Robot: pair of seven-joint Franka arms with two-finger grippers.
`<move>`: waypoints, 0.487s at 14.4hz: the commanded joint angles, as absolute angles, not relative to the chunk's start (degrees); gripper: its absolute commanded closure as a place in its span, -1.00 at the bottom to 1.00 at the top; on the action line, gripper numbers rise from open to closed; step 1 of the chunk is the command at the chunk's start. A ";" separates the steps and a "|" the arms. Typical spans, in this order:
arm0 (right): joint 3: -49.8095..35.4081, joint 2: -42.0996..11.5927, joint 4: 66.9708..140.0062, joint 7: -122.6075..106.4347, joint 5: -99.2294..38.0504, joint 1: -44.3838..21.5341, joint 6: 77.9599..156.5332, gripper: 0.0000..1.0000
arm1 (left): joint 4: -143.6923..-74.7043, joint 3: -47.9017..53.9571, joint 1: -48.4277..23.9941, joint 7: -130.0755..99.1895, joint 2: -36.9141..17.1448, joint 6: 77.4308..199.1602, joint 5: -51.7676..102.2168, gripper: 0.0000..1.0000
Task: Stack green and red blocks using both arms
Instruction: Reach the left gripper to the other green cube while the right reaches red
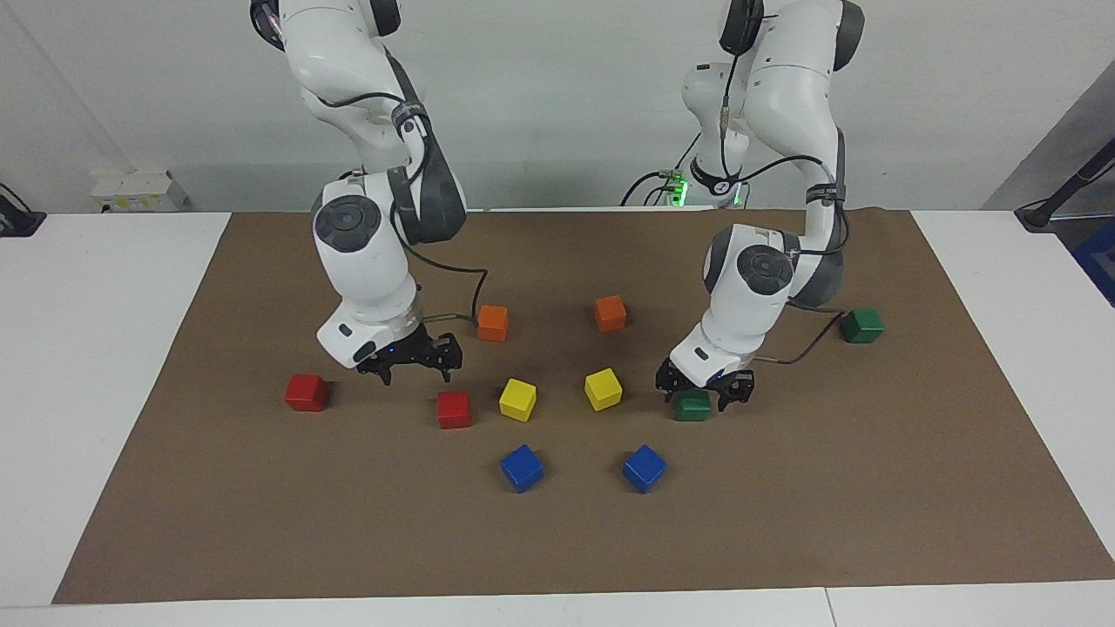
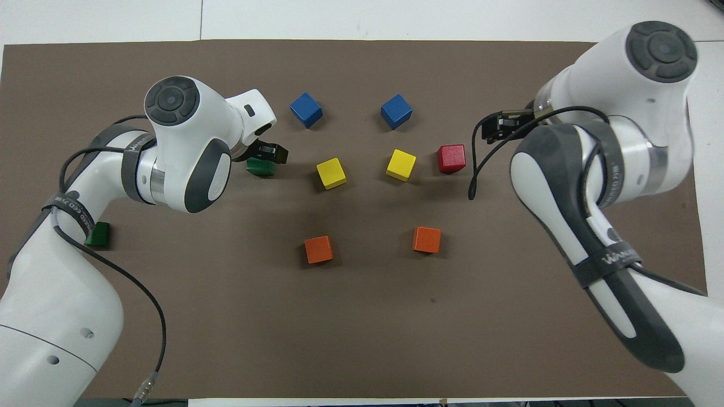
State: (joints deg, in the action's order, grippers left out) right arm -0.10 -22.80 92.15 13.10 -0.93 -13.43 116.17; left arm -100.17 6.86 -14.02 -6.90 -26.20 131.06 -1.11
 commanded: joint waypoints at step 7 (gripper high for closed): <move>0.00 -29.18 87.71 12.57 -0.96 -15.29 117.76 -1.00 | -105.29 5.98 -14.94 -10.90 -25.31 136.85 -2.46 0.13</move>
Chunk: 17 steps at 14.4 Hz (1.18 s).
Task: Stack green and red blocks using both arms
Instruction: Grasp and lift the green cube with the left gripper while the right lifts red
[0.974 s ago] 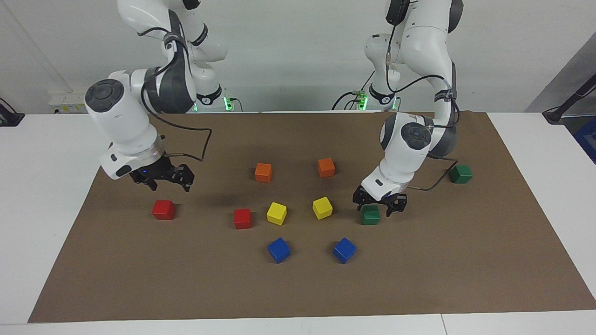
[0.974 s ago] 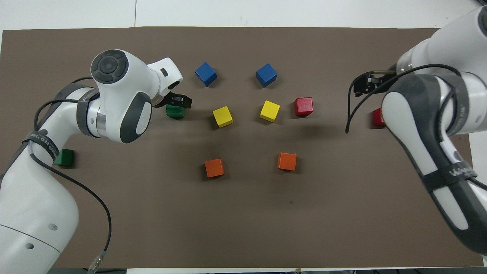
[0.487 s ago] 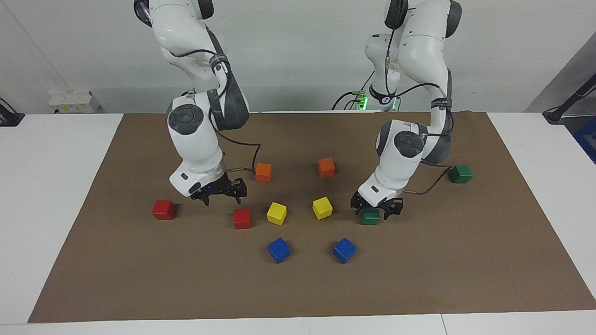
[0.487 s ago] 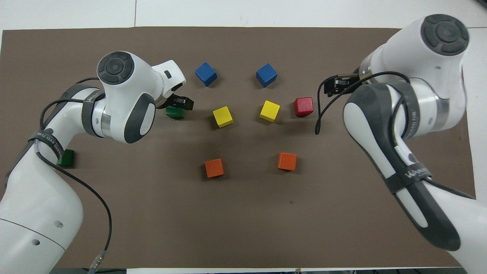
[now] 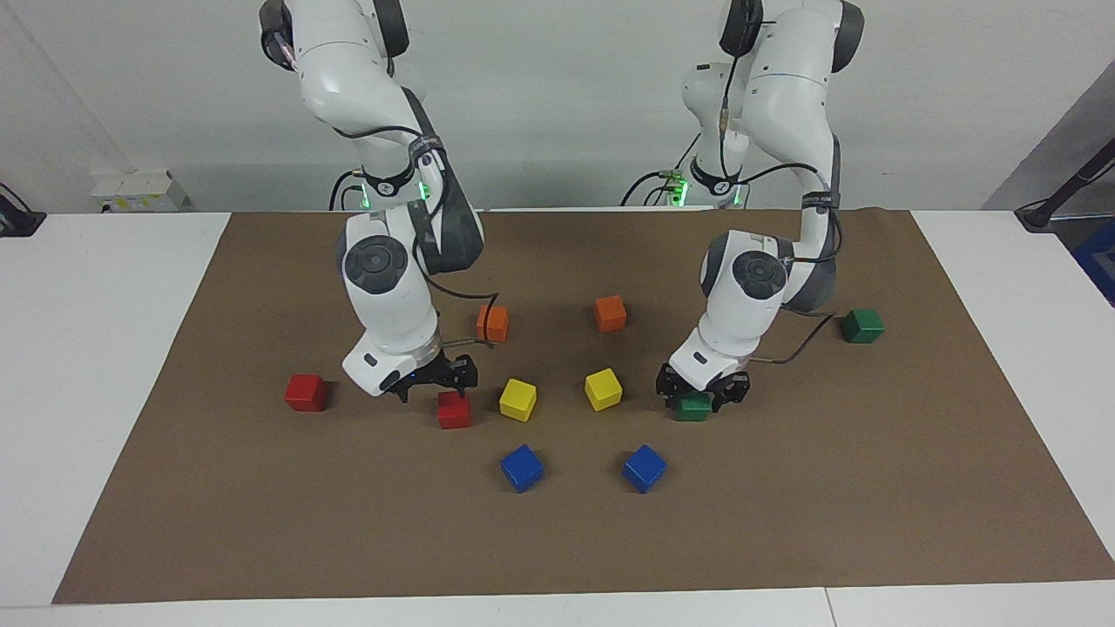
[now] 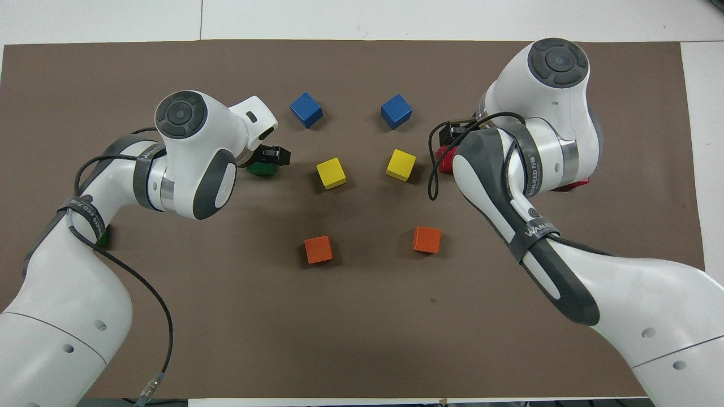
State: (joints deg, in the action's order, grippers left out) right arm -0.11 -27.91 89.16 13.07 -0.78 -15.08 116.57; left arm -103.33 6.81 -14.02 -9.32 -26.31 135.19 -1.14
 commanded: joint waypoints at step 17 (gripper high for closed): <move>0.09 -29.97 97.20 12.92 -0.35 -16.61 129.36 -1.00 | -106.15 6.06 5.34 6.74 -3.27 109.07 -1.58 1.00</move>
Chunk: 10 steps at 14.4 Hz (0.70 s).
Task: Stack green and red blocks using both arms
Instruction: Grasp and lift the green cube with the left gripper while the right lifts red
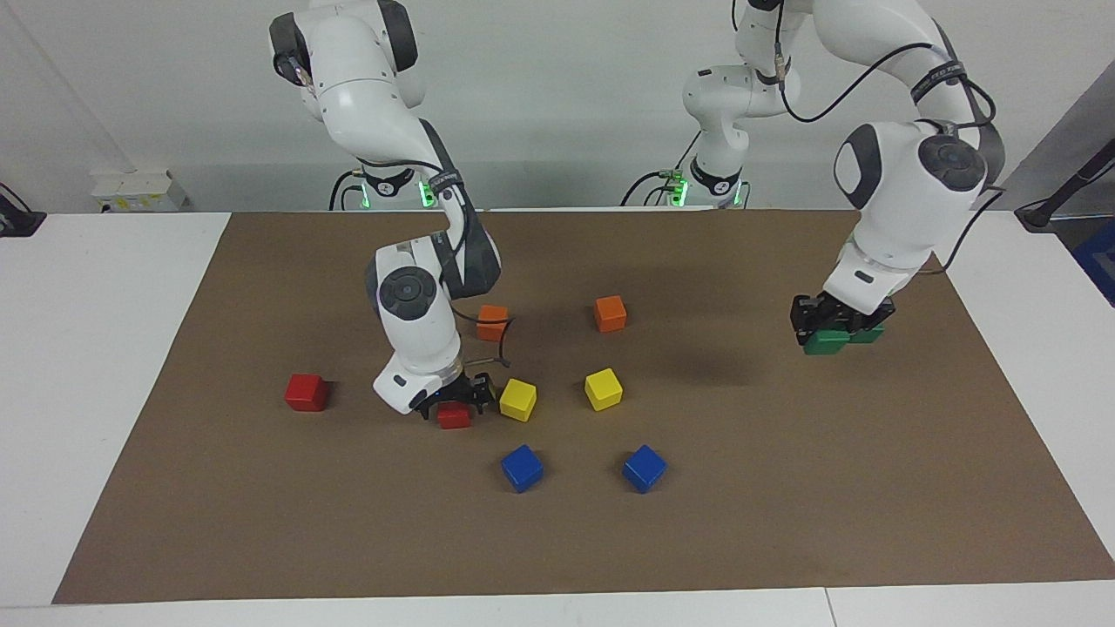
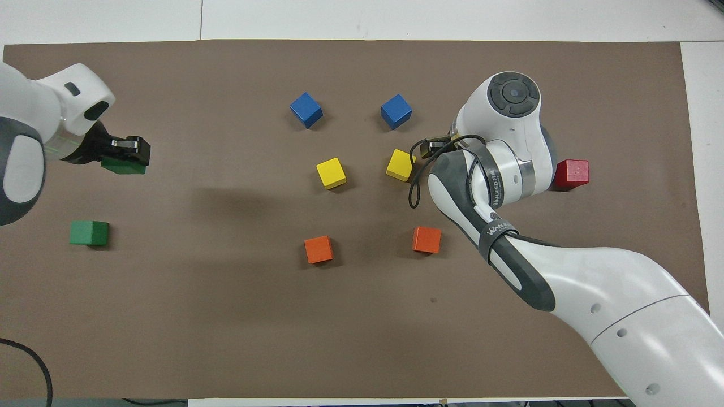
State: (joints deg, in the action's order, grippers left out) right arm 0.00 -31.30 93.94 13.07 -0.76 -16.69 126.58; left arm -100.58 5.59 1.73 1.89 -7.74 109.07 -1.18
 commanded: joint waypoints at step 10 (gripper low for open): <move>0.61 -26.12 91.85 12.66 -0.26 -15.73 116.74 1.00 | -126.19 5.89 21.44 27.95 5.45 125.92 3.34 1.00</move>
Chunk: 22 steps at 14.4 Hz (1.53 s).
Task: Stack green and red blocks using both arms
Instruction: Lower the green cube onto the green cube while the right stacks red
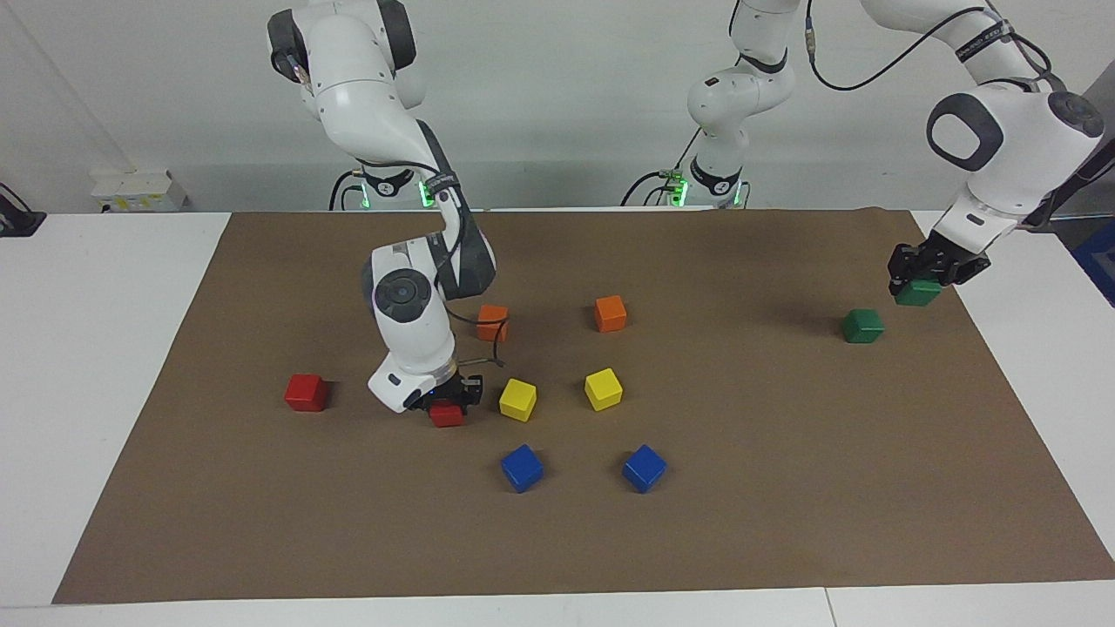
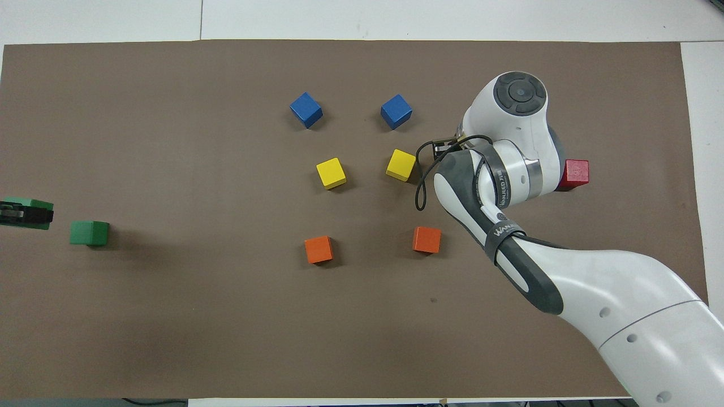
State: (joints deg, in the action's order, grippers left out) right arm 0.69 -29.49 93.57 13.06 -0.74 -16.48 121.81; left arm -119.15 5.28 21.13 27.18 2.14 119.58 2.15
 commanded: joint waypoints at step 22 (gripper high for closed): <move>0.62 -10.54 105.55 -11.34 -0.26 4.30 120.14 1.00 | -135.18 5.98 23.29 25.85 -0.17 143.44 4.31 1.00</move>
State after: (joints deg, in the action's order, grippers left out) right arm 1.30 -11.86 103.23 -9.92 -0.64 2.52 118.05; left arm -134.54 5.35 22.50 26.65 0.51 142.03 3.37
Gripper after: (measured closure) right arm 0.449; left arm 0.449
